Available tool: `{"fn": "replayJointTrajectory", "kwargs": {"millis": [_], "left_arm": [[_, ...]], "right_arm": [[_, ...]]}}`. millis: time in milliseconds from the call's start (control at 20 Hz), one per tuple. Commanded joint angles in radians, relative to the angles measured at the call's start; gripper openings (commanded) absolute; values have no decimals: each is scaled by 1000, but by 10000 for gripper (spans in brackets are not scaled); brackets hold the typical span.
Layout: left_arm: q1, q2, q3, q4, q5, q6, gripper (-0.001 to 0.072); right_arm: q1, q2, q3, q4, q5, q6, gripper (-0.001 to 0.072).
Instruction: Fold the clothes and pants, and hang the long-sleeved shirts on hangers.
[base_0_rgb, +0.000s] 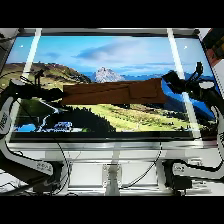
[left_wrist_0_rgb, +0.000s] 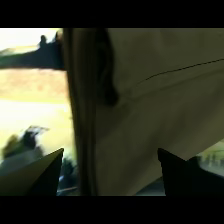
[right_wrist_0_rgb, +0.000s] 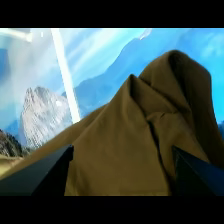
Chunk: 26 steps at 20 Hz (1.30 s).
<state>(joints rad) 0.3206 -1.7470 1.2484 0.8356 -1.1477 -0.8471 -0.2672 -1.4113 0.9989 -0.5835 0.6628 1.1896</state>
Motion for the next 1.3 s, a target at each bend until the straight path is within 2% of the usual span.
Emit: {"fn": "replayJointTrajectory", "kwargs": {"millis": [0,100,150,200,250,300,350,400,450,500,650,800,900,1250], "left_arm": [[-57,-28,2,16,50,28,712],[-92,-37,2,16,89,27,711],[-107,-39,2,16,102,27,671],[-117,-39,2,16,114,28,519],[-123,-39,5,10,116,28,319],[-126,-38,10,-5,116,28,174],[-126,-35,19,-27,114,28,59],[-125,-27,29,-45,111,29,19],[-125,-10,38,-52,111,28,19],[-125,14,42,-52,112,29,19],[-126,117,45,-52,89,25,19],[-126,241,45,-52,12,25,19],[-126,315,45,-52,-10,25,19],[-133,517,45,-89,-9,25,19]], "right_arm": [[13,0,3,2,95,-116,682],[29,0,3,3,162,-137,682],[40,0,3,3,179,-137,682],[53,0,3,2,184,-137,681],[72,0,3,3,184,-137,661],[93,0,3,2,182,-138,558],[119,0,3,3,172,-140,418],[146,0,10,1,164,-157,267],[177,0,25,0,155,-174,110],[206,-1,47,-1,144,-186,11],[303,-3,142,-26,29,-152,11],[402,-41,253,-158,-48,-13,10],[465,-105,331,-234,-45,89,10],[701,-384,511,-242,-1,266,9]]}}
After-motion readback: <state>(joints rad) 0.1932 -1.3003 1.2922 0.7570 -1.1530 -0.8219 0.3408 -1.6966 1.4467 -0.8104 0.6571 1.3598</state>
